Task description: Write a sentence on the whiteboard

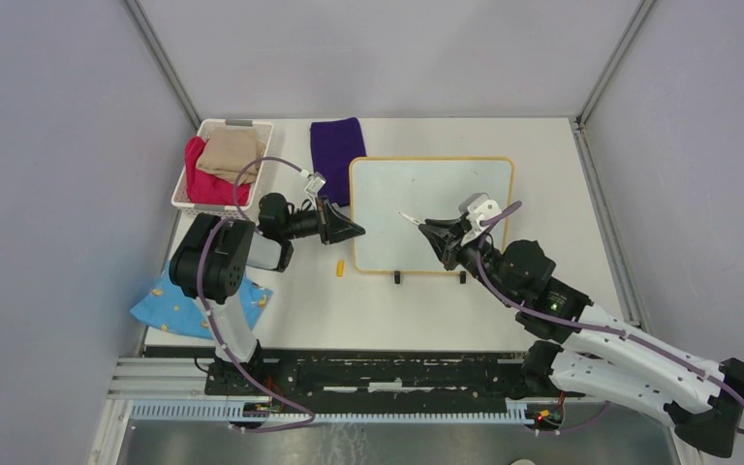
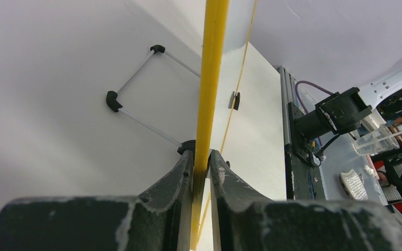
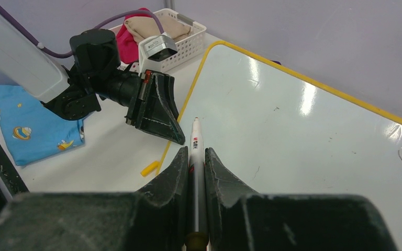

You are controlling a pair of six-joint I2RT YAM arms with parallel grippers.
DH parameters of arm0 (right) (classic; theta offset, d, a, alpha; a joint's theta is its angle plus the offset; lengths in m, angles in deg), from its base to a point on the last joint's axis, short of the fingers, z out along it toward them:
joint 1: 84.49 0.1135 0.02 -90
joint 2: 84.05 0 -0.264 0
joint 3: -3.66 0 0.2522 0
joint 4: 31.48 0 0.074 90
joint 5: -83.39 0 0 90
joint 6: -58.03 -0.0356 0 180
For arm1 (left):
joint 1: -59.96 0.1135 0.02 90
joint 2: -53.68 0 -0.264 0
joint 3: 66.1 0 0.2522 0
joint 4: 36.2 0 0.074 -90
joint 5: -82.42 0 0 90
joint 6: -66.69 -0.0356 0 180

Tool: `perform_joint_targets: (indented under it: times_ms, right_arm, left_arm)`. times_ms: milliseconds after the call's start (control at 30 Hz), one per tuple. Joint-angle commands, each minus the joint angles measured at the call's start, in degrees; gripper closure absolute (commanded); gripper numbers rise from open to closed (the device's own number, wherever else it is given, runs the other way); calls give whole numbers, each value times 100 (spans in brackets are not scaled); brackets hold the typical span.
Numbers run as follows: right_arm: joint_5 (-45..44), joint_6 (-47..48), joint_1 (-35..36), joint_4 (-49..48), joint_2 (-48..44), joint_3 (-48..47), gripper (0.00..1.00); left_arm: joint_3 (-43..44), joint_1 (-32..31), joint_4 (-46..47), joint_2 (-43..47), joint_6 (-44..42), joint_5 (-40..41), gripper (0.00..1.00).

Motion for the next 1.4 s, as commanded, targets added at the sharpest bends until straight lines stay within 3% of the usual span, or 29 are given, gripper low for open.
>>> perform_joint_targets:
  times_ms: [0, 200, 400, 600, 833, 1367]
  right_arm:
    - [-33, -57, 4, -293, 91, -148, 100]
    - [-1129, 102, 257, -146, 580, -539, 100]
    - [-2452, 851, 892, -346, 1389, -971, 100]
    - [-2976, 1049, 971, -406, 2230, -1440, 100]
    - [-2699, 1285, 948, -1411, 2403, -1083, 100]
    - [-2123, 828, 510, -1522, 3014, -1332, 100]
  left_arm:
    - [-34, -23, 338, -146, 83, 9, 83]
    - [-88, -36, 416, -234, 72, 54, 98]
    - [-109, -45, 385, -249, 42, 95, 98]
    - [-114, -53, 233, -214, -78, 133, 98]
    - [-103, -67, 56, -166, -187, 179, 98]
    - [-35, -115, -394, -117, -463, 203, 98]
